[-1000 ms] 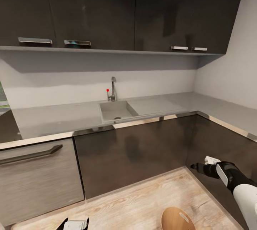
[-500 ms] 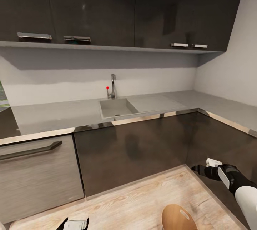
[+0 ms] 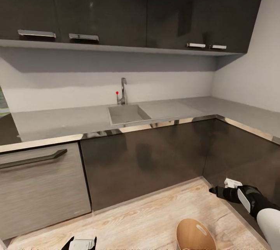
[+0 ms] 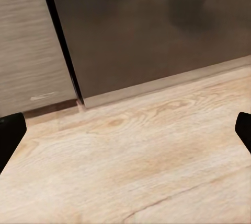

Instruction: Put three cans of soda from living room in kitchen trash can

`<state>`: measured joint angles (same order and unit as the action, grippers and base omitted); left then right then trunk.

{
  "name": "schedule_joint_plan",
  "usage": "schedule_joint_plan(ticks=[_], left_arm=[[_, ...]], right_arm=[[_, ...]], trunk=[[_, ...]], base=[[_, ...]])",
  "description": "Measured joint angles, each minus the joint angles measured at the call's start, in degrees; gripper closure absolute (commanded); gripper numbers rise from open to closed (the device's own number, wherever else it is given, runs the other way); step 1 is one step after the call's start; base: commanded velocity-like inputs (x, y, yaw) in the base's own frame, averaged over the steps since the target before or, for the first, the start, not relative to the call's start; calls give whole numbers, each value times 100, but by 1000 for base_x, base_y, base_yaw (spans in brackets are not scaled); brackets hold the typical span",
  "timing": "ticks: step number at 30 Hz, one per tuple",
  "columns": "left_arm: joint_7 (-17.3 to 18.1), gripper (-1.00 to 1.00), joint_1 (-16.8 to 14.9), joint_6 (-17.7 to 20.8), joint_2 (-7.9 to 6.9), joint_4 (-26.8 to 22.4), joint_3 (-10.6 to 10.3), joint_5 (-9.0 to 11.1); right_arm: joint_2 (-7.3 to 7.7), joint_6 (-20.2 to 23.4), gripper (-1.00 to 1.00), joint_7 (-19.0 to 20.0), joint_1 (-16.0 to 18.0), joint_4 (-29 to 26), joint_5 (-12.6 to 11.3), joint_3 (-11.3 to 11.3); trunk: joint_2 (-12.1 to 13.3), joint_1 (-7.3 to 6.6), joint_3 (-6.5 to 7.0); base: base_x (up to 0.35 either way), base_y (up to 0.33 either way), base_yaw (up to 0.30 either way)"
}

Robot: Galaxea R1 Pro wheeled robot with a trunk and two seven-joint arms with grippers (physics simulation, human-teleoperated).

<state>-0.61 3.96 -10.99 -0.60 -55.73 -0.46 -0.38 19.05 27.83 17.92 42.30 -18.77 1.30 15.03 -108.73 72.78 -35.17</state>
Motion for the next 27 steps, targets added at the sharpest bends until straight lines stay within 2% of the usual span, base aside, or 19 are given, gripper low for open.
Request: schedule_joint_plan(ticks=[5,11,27], left_arm=[[0,-100,0,0,3,2,2,-4],[0,-100,0,0,6,8,-1,-8],[8,-100,0,0,4,6,1,-6]], right_arm=[[-13,-157,-100,3,-154,84,136,7],[-8,-362,-100,16,-284,112,149,6],[-39,-433,-100,19,-350,127,160,-151]], trunk=[[-201,110,-90],[-441,242,-198],[-1083,593,-485]], base=[[0,0,0],[0,0,0],[0,0,0]])
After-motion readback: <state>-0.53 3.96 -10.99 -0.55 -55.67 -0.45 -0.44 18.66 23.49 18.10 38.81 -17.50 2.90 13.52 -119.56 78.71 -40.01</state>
